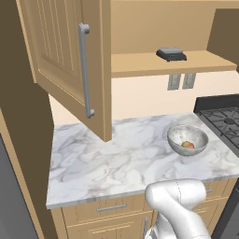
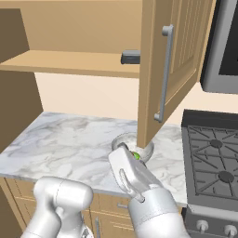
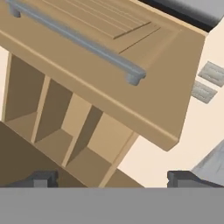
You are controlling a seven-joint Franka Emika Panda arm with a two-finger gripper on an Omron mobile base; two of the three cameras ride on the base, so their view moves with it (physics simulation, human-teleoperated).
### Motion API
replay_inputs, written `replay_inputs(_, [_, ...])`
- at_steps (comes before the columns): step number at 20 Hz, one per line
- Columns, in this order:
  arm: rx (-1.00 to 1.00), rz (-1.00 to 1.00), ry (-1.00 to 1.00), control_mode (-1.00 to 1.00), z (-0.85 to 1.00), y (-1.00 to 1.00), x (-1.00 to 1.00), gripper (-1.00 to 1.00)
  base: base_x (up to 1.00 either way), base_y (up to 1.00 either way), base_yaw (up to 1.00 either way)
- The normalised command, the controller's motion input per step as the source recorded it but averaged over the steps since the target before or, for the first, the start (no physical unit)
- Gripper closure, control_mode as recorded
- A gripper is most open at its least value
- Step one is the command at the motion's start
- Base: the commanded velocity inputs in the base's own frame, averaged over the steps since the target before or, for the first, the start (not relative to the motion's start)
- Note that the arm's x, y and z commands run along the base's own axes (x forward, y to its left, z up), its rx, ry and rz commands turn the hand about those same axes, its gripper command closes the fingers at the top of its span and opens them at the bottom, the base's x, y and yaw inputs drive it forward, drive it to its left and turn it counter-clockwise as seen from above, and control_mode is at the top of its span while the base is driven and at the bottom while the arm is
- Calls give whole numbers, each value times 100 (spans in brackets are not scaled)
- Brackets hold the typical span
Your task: Open the cabinet. Pick the kiwi and peach from the cabinet and place them into the bowl. Then close the cabinet.
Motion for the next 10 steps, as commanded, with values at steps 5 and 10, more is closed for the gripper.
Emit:
replay_inputs(5, [6,8,-5,-100,0,-26,23,-100,0,0,0])
replay_inputs(10, [6,7,0,-100,0,-30,30,-100,0,0,0])
